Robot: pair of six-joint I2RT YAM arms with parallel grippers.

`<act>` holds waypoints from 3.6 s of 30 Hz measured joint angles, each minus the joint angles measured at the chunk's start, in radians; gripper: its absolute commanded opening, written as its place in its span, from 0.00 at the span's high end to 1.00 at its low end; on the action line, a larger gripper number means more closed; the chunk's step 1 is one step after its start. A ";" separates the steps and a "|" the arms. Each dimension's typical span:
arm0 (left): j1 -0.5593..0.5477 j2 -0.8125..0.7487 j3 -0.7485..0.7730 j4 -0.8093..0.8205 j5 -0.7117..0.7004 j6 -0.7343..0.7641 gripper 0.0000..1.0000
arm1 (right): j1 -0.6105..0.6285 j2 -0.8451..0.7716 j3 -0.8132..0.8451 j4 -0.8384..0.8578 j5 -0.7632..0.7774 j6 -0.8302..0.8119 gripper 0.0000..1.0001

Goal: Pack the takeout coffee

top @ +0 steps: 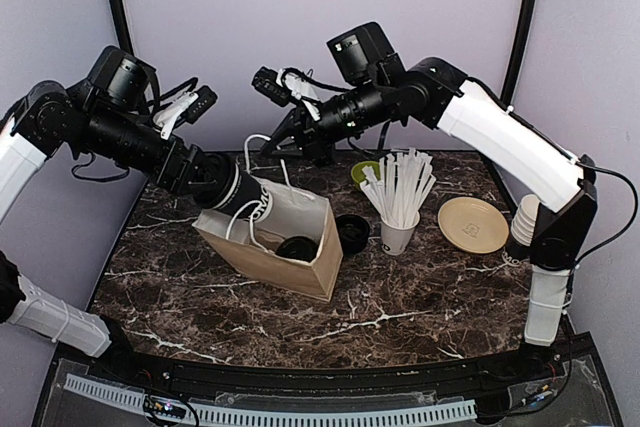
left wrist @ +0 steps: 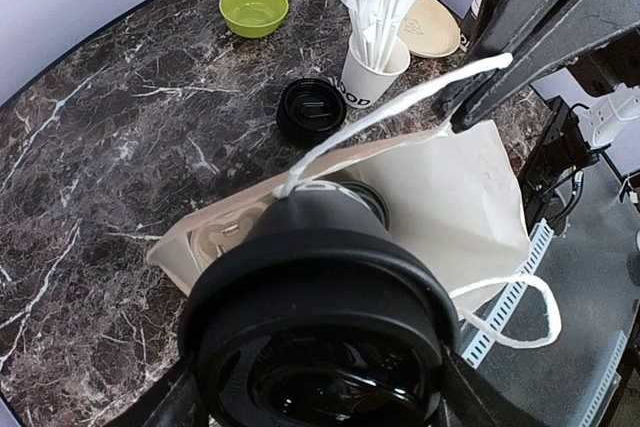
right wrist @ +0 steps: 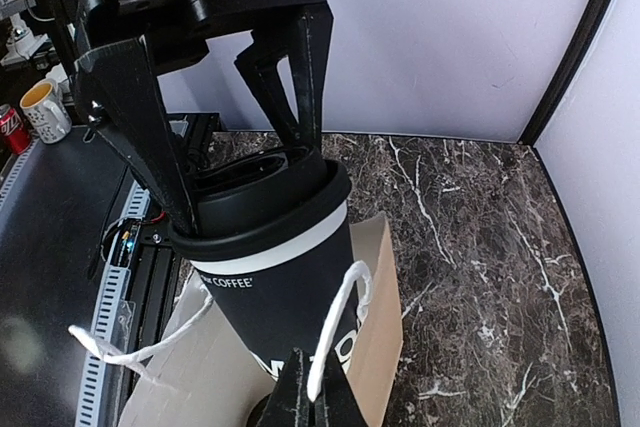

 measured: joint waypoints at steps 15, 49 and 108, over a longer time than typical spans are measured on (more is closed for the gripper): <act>-0.027 -0.019 -0.076 -0.007 -0.036 0.000 0.52 | 0.020 0.023 0.033 0.042 -0.013 -0.020 1.00; -0.535 0.020 -0.243 0.080 -0.280 -0.081 0.61 | 0.046 0.016 -0.053 0.042 -0.077 -0.095 1.00; -0.856 0.111 -0.388 -0.190 -0.984 -0.461 0.69 | 0.133 -0.064 -0.113 -0.137 -0.153 -0.201 1.00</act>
